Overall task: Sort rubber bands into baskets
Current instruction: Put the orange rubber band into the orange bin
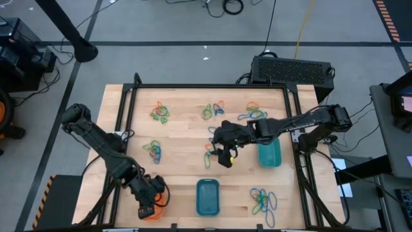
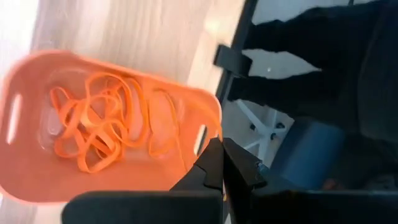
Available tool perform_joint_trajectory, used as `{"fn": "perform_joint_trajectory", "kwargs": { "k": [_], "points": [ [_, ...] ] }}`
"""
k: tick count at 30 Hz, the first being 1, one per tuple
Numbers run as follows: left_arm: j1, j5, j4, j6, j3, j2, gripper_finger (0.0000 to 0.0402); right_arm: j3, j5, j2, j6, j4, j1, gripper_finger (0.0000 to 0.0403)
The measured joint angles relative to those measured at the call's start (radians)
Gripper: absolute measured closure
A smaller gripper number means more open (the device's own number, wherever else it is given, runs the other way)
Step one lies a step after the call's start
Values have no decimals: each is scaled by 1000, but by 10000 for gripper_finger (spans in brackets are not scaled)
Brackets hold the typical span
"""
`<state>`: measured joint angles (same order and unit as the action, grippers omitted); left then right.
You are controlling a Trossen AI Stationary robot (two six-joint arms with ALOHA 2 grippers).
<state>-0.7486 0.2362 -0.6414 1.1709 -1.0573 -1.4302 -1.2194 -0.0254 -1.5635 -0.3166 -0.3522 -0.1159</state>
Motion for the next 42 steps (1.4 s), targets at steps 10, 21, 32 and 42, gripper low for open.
{"fn": "perform_joint_trajectory", "kwargs": {
  "k": [10,21,32,42],
  "points": [
    [-7,18,-98,-38,1,-39,401,0,0,0,-11,8,17,193],
    [-6,-36,-172,-293,1,-60,376,0,27,0,-89,-32,16,193],
    [-6,-129,-360,-322,1,-60,312,0,27,0,-91,-51,16,193],
    [-3,-93,-342,-421,1,-60,241,0,27,0,-91,-50,16,193]
  ]
}}
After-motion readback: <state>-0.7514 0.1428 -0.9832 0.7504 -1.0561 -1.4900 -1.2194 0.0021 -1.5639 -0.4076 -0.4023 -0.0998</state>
